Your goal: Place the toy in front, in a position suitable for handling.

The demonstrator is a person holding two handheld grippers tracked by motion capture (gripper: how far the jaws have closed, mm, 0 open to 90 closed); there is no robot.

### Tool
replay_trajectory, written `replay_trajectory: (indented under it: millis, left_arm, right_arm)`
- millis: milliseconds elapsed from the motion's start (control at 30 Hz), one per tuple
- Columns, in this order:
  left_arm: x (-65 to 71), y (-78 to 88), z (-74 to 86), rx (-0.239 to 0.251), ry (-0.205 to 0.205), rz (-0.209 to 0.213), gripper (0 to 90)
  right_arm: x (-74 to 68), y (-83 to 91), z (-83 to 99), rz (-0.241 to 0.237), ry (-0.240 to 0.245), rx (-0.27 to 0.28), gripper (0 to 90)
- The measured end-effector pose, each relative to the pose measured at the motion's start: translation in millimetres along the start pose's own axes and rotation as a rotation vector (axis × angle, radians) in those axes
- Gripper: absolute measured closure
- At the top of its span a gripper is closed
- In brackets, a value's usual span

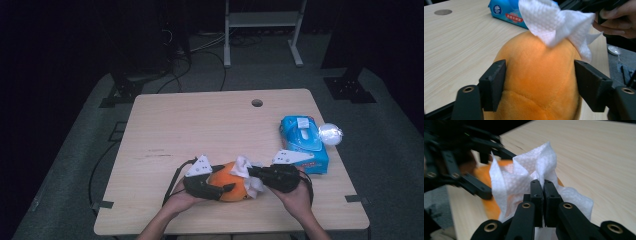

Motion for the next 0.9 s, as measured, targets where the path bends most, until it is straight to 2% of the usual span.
replay_trajectory:
  millis: [67, 133, 233, 367, 400, 433, 500, 533, 600, 667, 733, 767, 833, 867, 900]
  left_arm:
    - [-2.0, 2.2, -3.2, -0.006, 0.010, 0.009, 17.8]
    - [-4.0, 4.6, -7.8, 0.000, 0.024, 0.019, 11.1]
    - [-7.3, 6.9, -10.9, 0.001, 0.029, 0.035, 9.0]
    - [-2.7, -2.4, 0.4, -0.063, 0.043, 0.092, 8.5]
    - [-0.1, -6.5, 6.5, -0.086, 0.011, 0.095, 8.8]
    - [0.8, -8.1, 9.5, -0.096, -0.019, 0.077, 12.6]
    - [0.2, -7.3, 8.1, -0.098, -0.014, 0.064, 26.5]
    - [-0.9, -6.5, 6.1, -0.091, -0.028, 0.047, 32.1]
    - [-3.0, -5.8, 1.2, -0.058, -0.044, 0.012, 36.9]
    - [-5.0, -4.1, -6.5, -0.007, -0.078, -0.035, 39.0]
    - [-8.2, -2.0, -13.8, 0.041, -0.127, -0.095, 39.1]
    - [-9.2, -2.2, -15.0, 0.054, -0.137, -0.109, 38.6]
    - [-9.8, -6.8, -9.6, 0.034, -0.130, -0.104, 36.3]
    - [-9.5, -8.5, -6.8, 0.020, -0.129, -0.098, 33.7]
    - [-6.8, -13.0, -0.1, -0.016, -0.104, -0.061, 30.1]
  right_arm:
    - [-4.5, -4.5, 0.6, -0.014, 0.023, -0.022, 86.8]
    - [-5.6, -8.6, 6.4, -0.043, 0.018, -0.046, 86.9]
    - [-9.6, -10.7, 13.4, -0.095, 0.008, -0.068, 87.1]
    - [-13.8, -11.9, 14.4, -0.119, 0.016, -0.077, 87.0]
    - [-13.0, -11.8, 13.8, -0.115, 0.019, -0.075, 87.0]
    - [-10.3, -10.9, 12.5, -0.096, 0.018, -0.070, 87.0]
    - [-4.7, -9.0, 10.6, -0.079, 0.003, -0.059, 87.0]
    - [-2.3, -7.9, 8.8, -0.075, -0.009, -0.045, 87.0]
    - [0.6, -5.9, 4.7, -0.061, -0.021, -0.028, 87.0]
    - [3.3, -4.3, -2.6, -0.025, -0.009, -0.003, 87.1]
    - [4.7, -2.7, -8.7, -0.008, -0.010, 0.025, 87.1]
    - [5.7, -1.6, -12.4, -0.002, -0.015, 0.044, 87.0]
    - [7.0, -2.1, -15.5, 0.002, -0.021, 0.063, 87.0]
    - [7.1, -4.4, -13.7, -0.001, -0.020, 0.054, 87.0]
    - [6.7, -5.9, -12.1, -0.004, -0.023, 0.046, 87.0]
Point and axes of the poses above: each handheld gripper's, and its own axes: y roughly backward along the jaws, z roughly out of its underside, x roughly to its right, the point moved 10 cm from there along -y, roughly forward along the jaws, and after that the axes turned 3 degrees about -z, right-handed, at the moved point
